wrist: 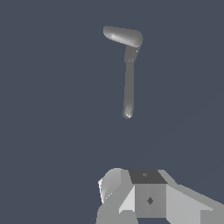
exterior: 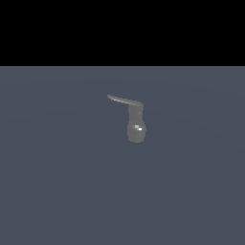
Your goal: Turn on the faucet by rotating a designated handle.
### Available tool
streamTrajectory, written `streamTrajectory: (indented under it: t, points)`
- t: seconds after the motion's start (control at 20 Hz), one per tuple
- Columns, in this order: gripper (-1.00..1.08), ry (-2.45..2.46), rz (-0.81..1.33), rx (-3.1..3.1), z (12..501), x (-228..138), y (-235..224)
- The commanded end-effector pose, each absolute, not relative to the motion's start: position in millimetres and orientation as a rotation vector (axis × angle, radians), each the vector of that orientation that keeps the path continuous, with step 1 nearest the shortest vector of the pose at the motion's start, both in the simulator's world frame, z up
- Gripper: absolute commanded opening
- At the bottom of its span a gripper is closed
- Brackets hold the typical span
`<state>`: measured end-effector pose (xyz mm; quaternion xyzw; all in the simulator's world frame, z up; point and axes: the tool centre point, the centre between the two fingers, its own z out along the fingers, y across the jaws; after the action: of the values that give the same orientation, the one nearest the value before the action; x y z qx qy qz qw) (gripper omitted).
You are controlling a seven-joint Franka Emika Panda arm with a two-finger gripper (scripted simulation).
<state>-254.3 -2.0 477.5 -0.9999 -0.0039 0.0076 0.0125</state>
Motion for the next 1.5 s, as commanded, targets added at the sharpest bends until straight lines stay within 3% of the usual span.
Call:
streamTrajectory:
  t: [0.0, 0.85, 1.45]
  points:
    - [-1.00, -0.012, 0.024, -3.116, 478, -254, -2]
    - [-1.00, 0.003, 0.037, -3.119, 473, -248, -1]
    - [-1.00, 0.259, 0.083, -3.022, 458, -199, 8]
